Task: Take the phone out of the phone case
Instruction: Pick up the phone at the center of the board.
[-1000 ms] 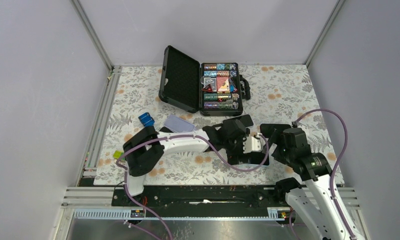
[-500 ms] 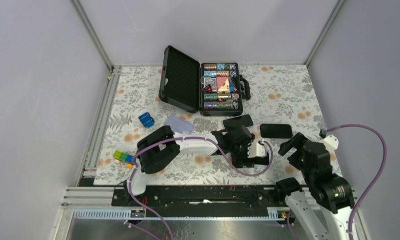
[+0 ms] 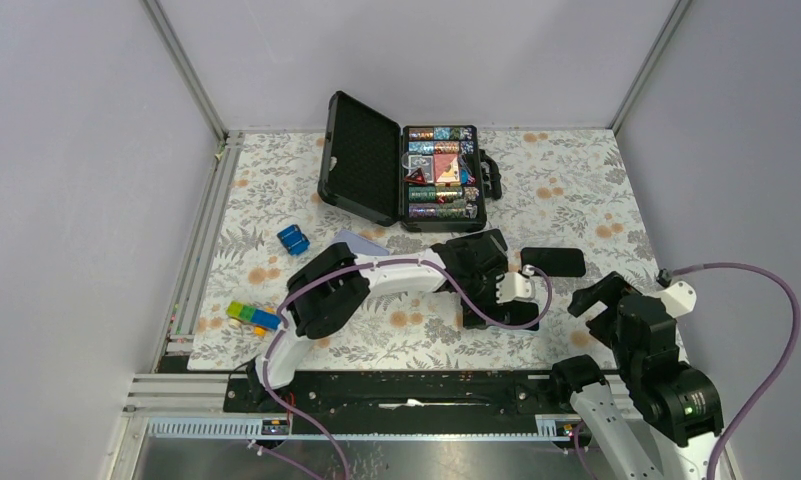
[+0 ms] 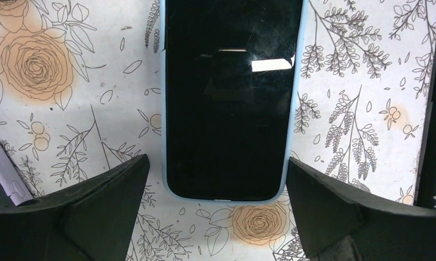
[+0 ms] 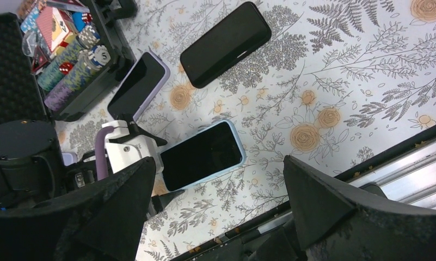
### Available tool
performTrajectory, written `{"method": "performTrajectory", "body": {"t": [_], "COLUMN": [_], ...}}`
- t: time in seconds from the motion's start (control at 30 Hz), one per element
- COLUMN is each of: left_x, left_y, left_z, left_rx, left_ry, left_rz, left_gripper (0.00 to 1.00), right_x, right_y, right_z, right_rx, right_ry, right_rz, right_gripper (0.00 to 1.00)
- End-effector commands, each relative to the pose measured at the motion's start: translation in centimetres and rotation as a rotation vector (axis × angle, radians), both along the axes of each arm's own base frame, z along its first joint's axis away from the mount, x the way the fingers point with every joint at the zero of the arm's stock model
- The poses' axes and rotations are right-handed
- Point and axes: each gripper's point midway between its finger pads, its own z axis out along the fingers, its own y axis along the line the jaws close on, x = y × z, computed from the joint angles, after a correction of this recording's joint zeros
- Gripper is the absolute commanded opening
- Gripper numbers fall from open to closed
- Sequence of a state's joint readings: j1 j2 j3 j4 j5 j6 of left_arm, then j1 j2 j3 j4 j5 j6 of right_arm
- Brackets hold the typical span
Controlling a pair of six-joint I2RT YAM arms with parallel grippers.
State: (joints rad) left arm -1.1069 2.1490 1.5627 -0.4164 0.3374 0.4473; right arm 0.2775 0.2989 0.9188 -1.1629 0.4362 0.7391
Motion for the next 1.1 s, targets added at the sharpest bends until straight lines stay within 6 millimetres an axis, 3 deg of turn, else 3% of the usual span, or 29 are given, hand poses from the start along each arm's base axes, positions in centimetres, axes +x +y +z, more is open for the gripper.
{"method": "performTrajectory", "body": {"t": [0.0,0.23,0.3,0.43,0.6,0.87,1.07], "left_x": [-0.6,0.6,0.7,0.9,1.8,2.9,2.4], "left_y": [1.4,0.2,0.0,0.5,1.5,4.1,7.0], "left_z": [-0.9,-1.1,-1.3,-1.1,1.7,5.8,7.1], "left_rx": [0.07,0.032,0.031,0.028,-0.064,-0.225,-0.261], "left_ry": [0.045,0.011,0.009,-0.006,-0.035,-0.115,-0.149], "left_rz": [0.005,0.046,0.045,0.049,0.084,0.221,0.317], "left_gripper": [0.94,0.9,0.81,0.43,0.02,0.0,0.0], "right_x": [-0.3,-0.3,-0.3,-0.3,0.1,1.8,4.4], "right_y": [-1.0,-1.1,-1.1,-1.1,-0.3,2.3,9.0], "right_z": [1.4,1.7,1.7,1.8,1.5,0.4,-3.6], "right_rx": [-0.012,-0.018,-0.018,-0.02,-0.002,0.058,0.163], "right_ry": [-0.038,-0.046,-0.046,-0.047,-0.034,-0.033,-0.002], "right_rz": [-0.051,-0.049,-0.048,-0.047,-0.013,0.093,0.433], "right_gripper": [0.94,0.95,0.95,0.95,0.96,0.97,1.0]}}
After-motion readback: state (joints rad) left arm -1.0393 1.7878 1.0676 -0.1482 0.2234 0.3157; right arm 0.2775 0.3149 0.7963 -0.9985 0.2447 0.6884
